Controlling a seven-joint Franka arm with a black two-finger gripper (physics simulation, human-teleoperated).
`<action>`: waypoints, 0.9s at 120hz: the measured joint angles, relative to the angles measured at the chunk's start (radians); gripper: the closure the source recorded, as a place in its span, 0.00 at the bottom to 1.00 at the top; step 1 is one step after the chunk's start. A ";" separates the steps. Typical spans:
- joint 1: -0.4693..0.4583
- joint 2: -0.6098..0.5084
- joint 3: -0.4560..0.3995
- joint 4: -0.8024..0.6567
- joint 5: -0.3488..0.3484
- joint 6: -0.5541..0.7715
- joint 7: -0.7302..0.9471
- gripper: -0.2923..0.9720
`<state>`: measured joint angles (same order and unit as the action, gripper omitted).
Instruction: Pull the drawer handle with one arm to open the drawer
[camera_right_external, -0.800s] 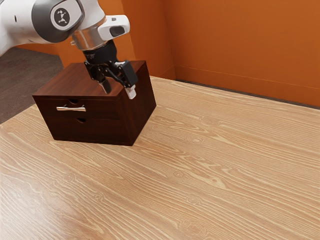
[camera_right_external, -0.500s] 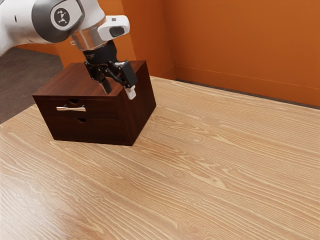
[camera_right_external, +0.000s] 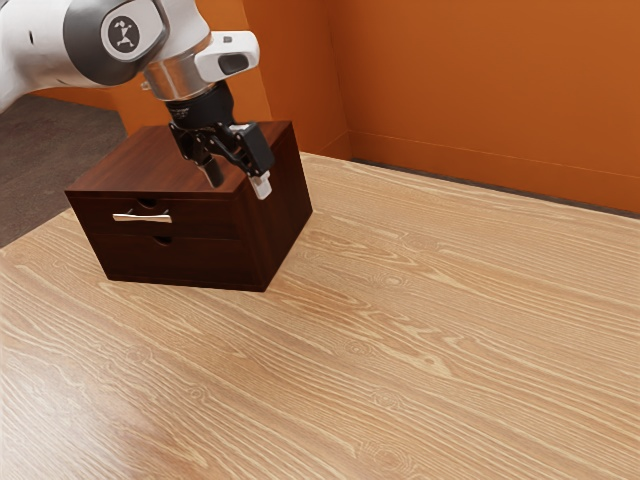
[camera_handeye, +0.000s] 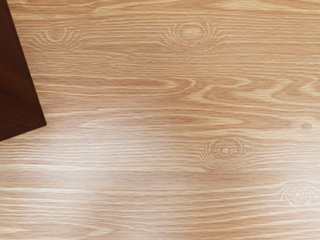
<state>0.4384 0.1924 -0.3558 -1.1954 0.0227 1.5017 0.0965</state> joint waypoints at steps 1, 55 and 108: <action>0.000 0.000 0.000 0.000 0.000 0.000 0.000 0.23; 0.002 -0.004 0.020 0.017 -0.020 -0.002 0.011 0.23; -0.039 -0.118 0.224 0.159 0.027 -0.003 0.594 0.23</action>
<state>0.3991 0.0747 -0.1316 -1.0365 0.0502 1.4989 0.6903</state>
